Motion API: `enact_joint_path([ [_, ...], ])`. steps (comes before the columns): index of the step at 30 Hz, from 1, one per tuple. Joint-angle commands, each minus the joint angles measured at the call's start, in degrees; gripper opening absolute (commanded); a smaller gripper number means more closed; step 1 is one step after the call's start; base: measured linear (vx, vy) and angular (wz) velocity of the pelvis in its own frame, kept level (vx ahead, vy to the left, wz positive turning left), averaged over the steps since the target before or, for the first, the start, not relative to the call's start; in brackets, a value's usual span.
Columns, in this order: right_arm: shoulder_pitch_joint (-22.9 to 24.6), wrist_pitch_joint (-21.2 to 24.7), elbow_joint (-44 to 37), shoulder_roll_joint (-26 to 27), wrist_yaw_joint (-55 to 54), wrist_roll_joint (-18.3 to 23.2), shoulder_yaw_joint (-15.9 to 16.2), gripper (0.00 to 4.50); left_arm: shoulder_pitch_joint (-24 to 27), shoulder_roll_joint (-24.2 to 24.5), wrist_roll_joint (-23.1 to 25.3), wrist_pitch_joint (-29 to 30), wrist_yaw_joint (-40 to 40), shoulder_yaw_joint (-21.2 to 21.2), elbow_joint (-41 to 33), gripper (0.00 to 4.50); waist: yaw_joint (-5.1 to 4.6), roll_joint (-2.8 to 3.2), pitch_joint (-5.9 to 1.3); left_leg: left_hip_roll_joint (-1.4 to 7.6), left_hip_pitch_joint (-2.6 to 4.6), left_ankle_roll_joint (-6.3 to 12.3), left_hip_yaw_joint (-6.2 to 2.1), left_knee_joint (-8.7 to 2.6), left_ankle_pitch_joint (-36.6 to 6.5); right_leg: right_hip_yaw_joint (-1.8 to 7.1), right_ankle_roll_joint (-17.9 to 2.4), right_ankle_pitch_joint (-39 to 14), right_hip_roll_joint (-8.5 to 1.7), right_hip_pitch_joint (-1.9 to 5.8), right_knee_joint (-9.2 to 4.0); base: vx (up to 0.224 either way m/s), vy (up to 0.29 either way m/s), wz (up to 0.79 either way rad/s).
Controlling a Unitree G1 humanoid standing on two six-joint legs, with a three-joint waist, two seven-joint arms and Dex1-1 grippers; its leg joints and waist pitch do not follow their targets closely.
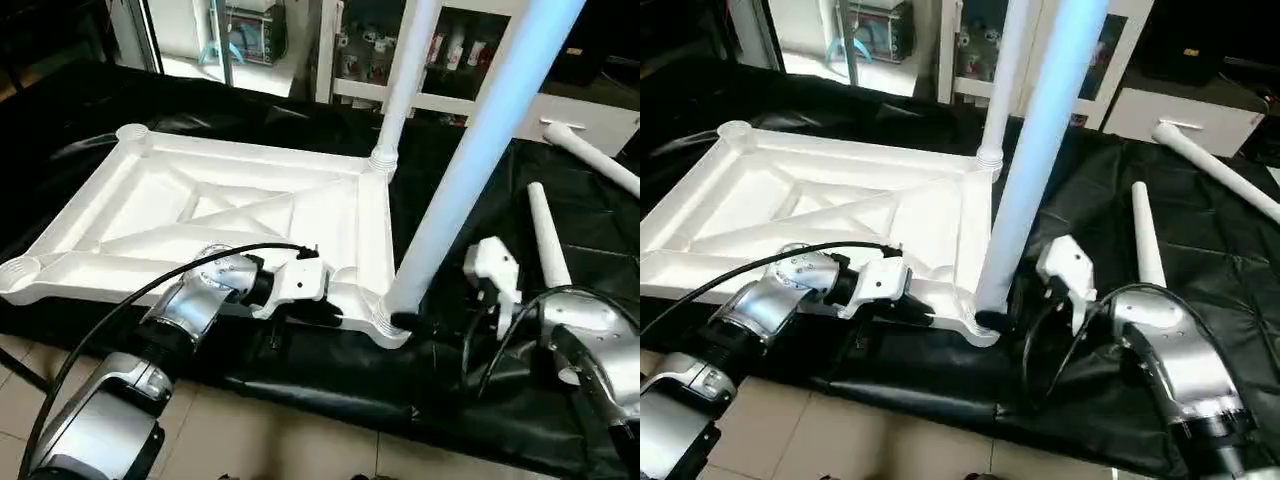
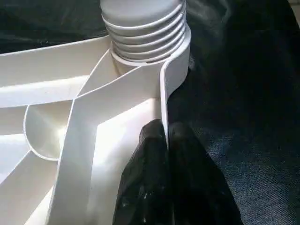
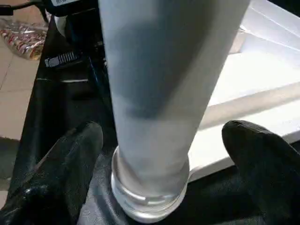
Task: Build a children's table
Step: Rotate leg to tighten
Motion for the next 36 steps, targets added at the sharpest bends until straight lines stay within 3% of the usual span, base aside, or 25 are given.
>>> enact_joint_path([
  [1, -0.9, -1.3, 1.2, -0.3, 1.1, -0.9, 0.8, 4.20, 1.4, 0.6, 1.6, -0.3, -2.0, -2.2, 0.4, 0.00, 0.36, -0.20, -3.65, 2.33, -0.09, 5.11, -0.30, -3.55, -9.5, 2.43, -14.0, -11.3, -3.28, 3.61, -2.76, 0.000, 0.000, 0.00],
  [2, -1.0, -1.3, 1.4, -0.3, 1.2, -0.9, 1.0, 4.13, 1.4, 0.6, 1.6, -0.3, -2.0, -2.2, 0.4, 0.00, 0.34, -0.14, -3.65, 2.34, -0.06, 5.12, -0.27, -3.54, -9.4, 2.45, -13.9, -11.3, -3.26, 3.56, -2.79, 0.000, 0.000, 0.00],
  [3, -2.4, -2.1, 3.3, 0.4, 2.1, -1.4, 2.1, 4.13, 1.6, 0.8, 1.8, -0.5, -2.0, -2.2, 0.3, 0.00, 0.30, -0.66, -3.67, 2.31, -0.21, 5.40, -0.30, -3.48, -9.2, 2.42, -13.9, -11.6, -3.41, 3.61, -2.63, 0.000, 0.000, 0.00],
  [12, -5.7, -3.9, 7.9, 2.0, 3.8, -1.9, 2.9, 3.29, 1.7, 0.9, 1.8, -0.4, -1.8, -2.1, 0.2, 0.00, 0.51, -0.27, -3.69, 2.40, -0.01, 5.42, -0.21, -3.49, -8.6, 2.44, -14.4, -10.6, -3.36, 3.52, -2.55, 0.000, 0.000, 0.00],
  [15, -6.0, -4.2, 8.5, 2.0, 4.6, -1.9, 3.2, 3.19, 1.6, 0.9, 1.8, -0.3, -1.8, -2.2, 0.1, 0.00, 0.51, -0.30, -3.78, 2.33, -0.11, 5.37, -0.22, -3.45, -8.5, 2.42, -14.5, -10.2, -3.33, 3.64, -2.51, 0.000, 0.000, 0.00],
  [17, -6.0, -4.4, 8.8, 2.0, 5.1, -2.0, 3.4, 2.87, 1.6, 0.9, 1.9, -0.3, -1.9, -2.2, 0.1, 0.00, 0.53, -0.34, -3.76, 2.34, -0.11, 5.45, -0.20, -3.44, -8.6, 2.41, -14.5, -10.2, -3.31, 3.64, -2.52, 0.000, 0.000, 0.00],
  [20, -5.9, -4.7, 9.5, 1.8, 6.1, -2.4, 4.0, 2.68, 1.6, 1.0, 2.0, -0.3, -2.1, -2.3, 0.2, 0.00, 0.58, -0.08, -3.82, 2.34, -0.07, 5.37, -0.21, -3.43, -8.7, 2.40, -14.7, -9.7, -3.28, 3.68, -2.46, 0.000, 0.000, 0.00],
  [27, -6.2, -4.2, 12.2, 2.6, 5.2, -4.6, 5.5, 2.11, 1.9, 1.4, 2.3, 1.1, -2.3, -2.4, -0.1, 0.00, 0.52, -0.43, -3.68, 2.39, -0.11, 5.27, -0.18, -3.48, -8.9, 2.37, -14.7, -10.9, -3.33, 3.57, -2.54, 0.000, 0.000, 0.00],
  [31, -6.8, -3.5, 15.8, 4.5, -0.3, -6.7, 5.0, 2.06, 2.2, 1.0, 1.5, 2.2, -2.2, -1.9, -0.6, 0.00, 0.21, -0.27, -3.28, 2.28, -0.23, 3.62, -0.40, -3.76, -12.6, 2.36, -12.6, -17.3, -3.42, 3.42, -3.27, 0.000, 0.000, 0.00],
  [36, -7.0, -1.0, 18.6, 8.6, -9.8, -7.9, 3.0, 2.04, 2.2, -0.2, 0.6, 4.1, -0.5, -1.0, -1.4, 0.00, -1.14, -0.41, -2.61, 2.00, -0.18, 1.02, -1.19, -4.37, -19.5, 1.97, -6.9, -31.9, -3.43, 3.07, -4.77, 0.000, 0.000, 0.00],
])
